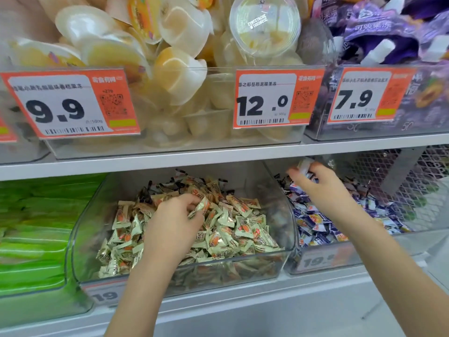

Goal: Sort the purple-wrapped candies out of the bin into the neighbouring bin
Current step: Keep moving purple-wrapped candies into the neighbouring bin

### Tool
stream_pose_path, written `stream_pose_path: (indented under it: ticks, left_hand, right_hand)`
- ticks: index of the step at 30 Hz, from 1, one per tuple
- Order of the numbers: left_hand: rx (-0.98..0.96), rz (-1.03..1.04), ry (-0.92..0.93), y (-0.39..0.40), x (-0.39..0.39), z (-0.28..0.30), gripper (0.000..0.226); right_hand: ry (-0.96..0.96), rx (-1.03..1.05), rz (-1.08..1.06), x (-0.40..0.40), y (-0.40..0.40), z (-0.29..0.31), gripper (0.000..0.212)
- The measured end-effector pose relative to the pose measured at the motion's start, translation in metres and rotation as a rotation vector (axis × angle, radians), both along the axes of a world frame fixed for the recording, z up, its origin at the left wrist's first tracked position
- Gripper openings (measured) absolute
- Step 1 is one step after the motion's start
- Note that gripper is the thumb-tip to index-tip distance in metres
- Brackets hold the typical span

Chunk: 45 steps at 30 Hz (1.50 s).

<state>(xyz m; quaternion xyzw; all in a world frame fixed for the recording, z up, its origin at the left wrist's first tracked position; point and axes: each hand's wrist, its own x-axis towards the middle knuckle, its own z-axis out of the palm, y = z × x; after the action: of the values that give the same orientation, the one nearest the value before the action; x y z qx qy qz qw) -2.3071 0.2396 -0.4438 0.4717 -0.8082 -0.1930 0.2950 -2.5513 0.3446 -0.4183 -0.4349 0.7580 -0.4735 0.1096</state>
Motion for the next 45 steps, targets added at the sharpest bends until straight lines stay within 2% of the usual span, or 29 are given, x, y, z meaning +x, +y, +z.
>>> stream_pose_path:
  ticks: [2,4,6,9,10,11,13,14,16,18,21,22,24,26,28,31,34,36,39,41,43,45]
  left_hand:
    - [0.003,-0.012,-0.025,0.0,-0.001,-0.001,0.027]
    - [0.002,-0.013,-0.044,0.0,-0.001,-0.001,0.027]
    - [-0.006,-0.014,-0.059,-0.001,-0.002,-0.002,0.027]
    - [-0.009,-0.008,-0.061,-0.001,-0.004,-0.003,0.027]
    - [-0.011,-0.004,-0.057,-0.002,-0.003,-0.004,0.027]
    - [-0.013,0.001,-0.051,-0.002,-0.003,-0.004,0.027]
    - [-0.01,0.01,-0.031,-0.004,-0.001,-0.006,0.027]
    - [-0.008,0.016,-0.02,-0.005,0.0,-0.006,0.027]
    - [-0.007,0.028,-0.008,-0.008,0.002,-0.007,0.027]
    - [-0.005,0.029,-0.004,-0.008,0.004,-0.008,0.026]
    - [-0.002,0.032,0.006,-0.008,0.007,-0.007,0.024]
    - [-0.005,0.038,0.01,-0.008,0.008,-0.006,0.023]
    - [-0.017,0.057,0.011,-0.008,0.01,-0.005,0.022]
    - [-0.025,0.067,0.004,-0.008,0.013,-0.004,0.023]
    - [-0.017,0.057,-0.033,-0.007,0.014,-0.003,0.025]
    - [-0.011,0.038,-0.113,-0.005,0.015,-0.003,0.027]
    - [-0.005,0.031,-0.125,-0.004,0.015,-0.002,0.027]
    - [0.01,0.024,-0.096,-0.004,0.017,-0.002,0.025]
    - [0.018,0.023,-0.038,-0.006,0.019,-0.002,0.024]
    - [-0.006,0.022,-0.004,-0.007,0.019,-0.003,0.025]
    - [-0.058,0.004,-0.011,-0.005,0.016,-0.004,0.026]
    - [-0.102,-0.049,-0.058,0.0,0.011,-0.003,0.028]
  right_hand:
    - [-0.112,0.144,0.019,-0.024,0.013,-0.005,0.033]
    - [-0.154,0.274,0.053,-0.038,0.022,-0.01,0.047]
    - [-0.148,0.248,0.021,-0.047,0.026,-0.012,0.051]
    - [0.055,0.159,-0.095,-0.053,0.025,-0.014,0.043]
    - [0.128,0.175,-0.051,-0.051,0.025,-0.017,0.042]
    - [0.19,0.242,0.069,-0.049,0.023,-0.023,0.043]
    - [0.329,0.58,0.357,-0.045,0.021,-0.042,0.049]
    - [0.397,0.751,0.428,-0.047,0.019,-0.05,0.052]
    - [0.426,0.871,0.378,-0.054,0.015,-0.056,0.054]
    - [0.435,0.849,0.25,-0.058,0.008,-0.056,0.056]
    - [0.443,0.88,0.217,-0.051,0.0,-0.054,0.062]
    - [0.395,0.844,0.203,-0.047,0.001,-0.051,0.062]
    - [0.316,0.626,0.121,-0.039,0.005,-0.037,0.054]
    - [0.358,0.297,0.0,-0.021,0.005,-0.018,0.035]
    - [0.447,0.036,-0.026,0.003,0.001,-0.006,0.024]
    - [0.62,-0.002,0.172,0.044,-0.012,-0.006,0.018]
    - [0.619,0.128,0.313,0.065,-0.037,-0.014,0.027]
    - [0.561,0.332,0.335,0.071,-0.056,-0.021,0.04]
    - [0.492,0.706,0.467,0.073,-0.065,-0.03,0.046]
    - [0.537,0.864,0.565,0.07,-0.057,-0.028,0.055]
    - [0.574,0.929,0.65,0.067,-0.045,-0.021,0.06]
    - [0.521,0.882,0.66,0.066,-0.04,-0.018,0.059]
